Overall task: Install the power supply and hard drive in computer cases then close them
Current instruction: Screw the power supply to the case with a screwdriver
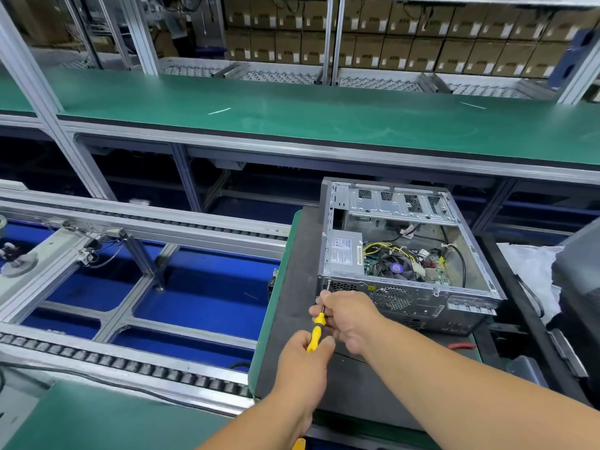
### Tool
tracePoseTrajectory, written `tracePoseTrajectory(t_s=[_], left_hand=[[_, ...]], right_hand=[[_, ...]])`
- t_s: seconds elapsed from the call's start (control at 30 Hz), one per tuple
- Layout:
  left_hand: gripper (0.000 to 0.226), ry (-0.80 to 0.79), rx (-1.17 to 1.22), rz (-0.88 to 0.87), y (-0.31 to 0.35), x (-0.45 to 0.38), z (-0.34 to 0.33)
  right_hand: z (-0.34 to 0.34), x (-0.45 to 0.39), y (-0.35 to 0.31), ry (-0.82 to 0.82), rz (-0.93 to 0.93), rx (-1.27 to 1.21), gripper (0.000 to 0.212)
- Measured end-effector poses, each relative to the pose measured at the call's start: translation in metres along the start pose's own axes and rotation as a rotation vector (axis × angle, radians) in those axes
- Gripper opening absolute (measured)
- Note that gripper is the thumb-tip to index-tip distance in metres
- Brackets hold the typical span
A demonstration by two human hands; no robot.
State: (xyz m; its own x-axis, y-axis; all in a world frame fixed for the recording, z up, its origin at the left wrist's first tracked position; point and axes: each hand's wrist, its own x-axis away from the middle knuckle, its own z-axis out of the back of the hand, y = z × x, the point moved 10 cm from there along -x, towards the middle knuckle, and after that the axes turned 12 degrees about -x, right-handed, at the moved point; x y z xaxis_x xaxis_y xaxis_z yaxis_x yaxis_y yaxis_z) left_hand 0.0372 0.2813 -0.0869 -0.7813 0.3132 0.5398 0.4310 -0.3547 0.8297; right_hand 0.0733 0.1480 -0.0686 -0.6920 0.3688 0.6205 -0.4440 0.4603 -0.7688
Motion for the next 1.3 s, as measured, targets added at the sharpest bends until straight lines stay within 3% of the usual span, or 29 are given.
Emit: tracePoseTrajectory(t_s=[0.07, 0.13, 0.2, 0.3, 0.37, 0.4, 0.47, 0.53, 0.57, 0.67, 0.73, 0.77, 0.87, 0.9, 0.93, 1.0, 1.1, 1.17, 1.23, 1.3], left_hand=[[0.031, -0.216, 0.414, 0.162, -0.005, 0.004, -0.025], [0.037, -0.366, 0.676, 0.295, -0.005, 0.014, -0.042], [0.032, -0.292, 0.620, 0.247, -0.007, 0.011, -0.039], [0.025, -0.011, 0.145, 0.091, -0.012, -0.004, -0.014], [0.028, 0.120, 0.037, 0.044, -0.007, -0.004, -0.001], [0.027, 0.106, 0.160, 0.031, -0.007, -0.006, 0.000], [0.030, -0.135, 0.620, 0.197, -0.008, -0.003, -0.027], [0.036, -0.265, 0.853, 0.315, -0.004, 0.008, -0.044], [0.037, -0.229, 0.813, 0.306, -0.003, 0.008, -0.043], [0.029, 0.076, 0.389, 0.164, -0.010, -0.008, -0.016], [0.022, 0.175, 0.290, 0.071, -0.004, -0.004, -0.006], [0.024, 0.148, 0.310, 0.034, -0.002, -0.004, -0.006], [0.035, -0.165, 0.843, 0.287, -0.007, 0.002, -0.040], [0.035, -0.207, 0.921, 0.304, -0.003, 0.006, -0.043], [0.032, -0.168, 0.872, 0.285, -0.002, 0.005, -0.039], [0.023, 0.076, 0.543, 0.148, -0.003, -0.005, -0.014], [0.010, 0.219, 0.491, 0.054, 0.004, -0.005, -0.002], [0.018, 0.041, 0.576, 0.092, -0.002, -0.005, -0.020], [0.032, -0.173, 0.994, 0.286, -0.001, 0.007, -0.048], [0.031, -0.135, 1.007, 0.274, 0.004, 0.011, -0.048]], right_hand=[[0.000, 0.000, -0.001, -0.006, -0.009, -0.025, 0.021], [0.002, 0.002, -0.001, -0.010, -0.026, -0.038, 0.021], [0.005, 0.004, 0.000, -0.021, -0.043, -0.032, 0.023], [0.002, 0.006, 0.001, -0.054, -0.045, -0.005, 0.027], [-0.001, 0.006, 0.003, -0.056, -0.048, -0.030, 0.028], [-0.001, 0.007, 0.003, -0.049, -0.049, -0.041, 0.028], [-0.001, 0.007, 0.002, -0.027, -0.052, -0.062, 0.027], [0.000, 0.008, 0.001, -0.010, -0.057, -0.091, 0.026], [0.000, 0.009, 0.001, -0.005, -0.058, -0.096, 0.027], [0.000, 0.008, 0.000, -0.009, -0.062, -0.078, 0.031], [-0.001, 0.008, 0.001, -0.014, -0.074, -0.082, 0.032], [-0.002, 0.008, 0.001, -0.014, -0.082, -0.091, 0.032], [-0.003, 0.011, 0.001, -0.012, -0.102, -0.129, 0.029], [-0.003, 0.011, 0.001, -0.013, -0.106, -0.139, 0.029], [-0.004, 0.012, 0.001, -0.015, -0.108, -0.140, 0.029], [-0.004, 0.012, -0.001, -0.024, -0.107, -0.127, 0.029], [-0.006, 0.012, -0.001, -0.042, -0.121, -0.146, 0.028], [-0.006, 0.011, -0.001, -0.043, -0.129, -0.146, 0.028], [-0.004, 0.010, 0.000, -0.041, -0.143, -0.152, 0.028], [-0.004, 0.009, 0.000, -0.054, -0.157, -0.153, 0.028]])
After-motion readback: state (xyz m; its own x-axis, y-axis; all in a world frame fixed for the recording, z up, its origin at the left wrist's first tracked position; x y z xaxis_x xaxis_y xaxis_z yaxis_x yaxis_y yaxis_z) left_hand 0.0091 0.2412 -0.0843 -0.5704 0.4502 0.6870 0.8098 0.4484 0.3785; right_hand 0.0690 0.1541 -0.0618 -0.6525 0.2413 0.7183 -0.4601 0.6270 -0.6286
